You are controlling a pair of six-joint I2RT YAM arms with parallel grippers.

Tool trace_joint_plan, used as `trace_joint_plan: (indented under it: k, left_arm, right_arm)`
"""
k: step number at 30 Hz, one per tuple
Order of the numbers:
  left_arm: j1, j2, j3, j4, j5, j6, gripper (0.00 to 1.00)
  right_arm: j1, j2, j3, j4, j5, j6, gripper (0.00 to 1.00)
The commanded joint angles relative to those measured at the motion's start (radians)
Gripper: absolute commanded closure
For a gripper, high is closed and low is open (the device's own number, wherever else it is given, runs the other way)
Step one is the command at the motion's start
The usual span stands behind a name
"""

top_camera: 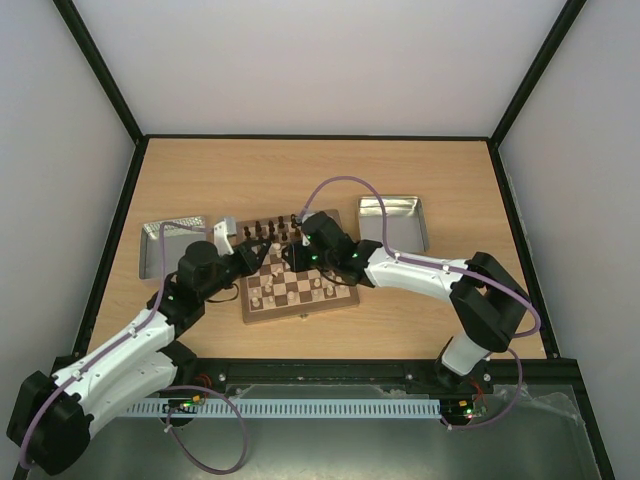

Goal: Set up the chess pieces on the board
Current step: Pick up the chess piece from the chessboard, then place the chess piece on the chessboard.

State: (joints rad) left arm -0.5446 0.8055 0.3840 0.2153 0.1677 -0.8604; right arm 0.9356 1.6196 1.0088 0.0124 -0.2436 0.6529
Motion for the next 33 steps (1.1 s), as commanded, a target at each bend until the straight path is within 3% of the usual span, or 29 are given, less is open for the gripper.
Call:
trace_joint_plan:
  k: [1,14,20,28,33]
  left_arm:
    - [0.004,0.003,-0.015,0.075,-0.031,-0.045,0.98]
    - [0.004,0.043,-0.008,0.053,-0.106,-0.099,0.98]
    - [0.003,0.056,-0.001,-0.005,-0.129,-0.099,0.98]
    - [0.005,0.049,-0.003,-0.019,-0.115,-0.093,0.98]
    - [0.005,0.05,0.002,-0.029,-0.106,-0.084,0.98]
  right_arm:
    - [0.0,0.013,-0.009,0.038,-0.02,-0.048,0.94]
    - [-0.001,0.019,-0.059,0.043,0.06,-0.115,0.91]
    - [0.0,0.112,0.012,-0.066,0.173,-0.088,0.9]
    - [0.0,0.202,0.053,-0.122,0.234,-0.06,0.84]
    - [0.0,0.206,0.079,-0.163,0.281,-0.049,0.7]
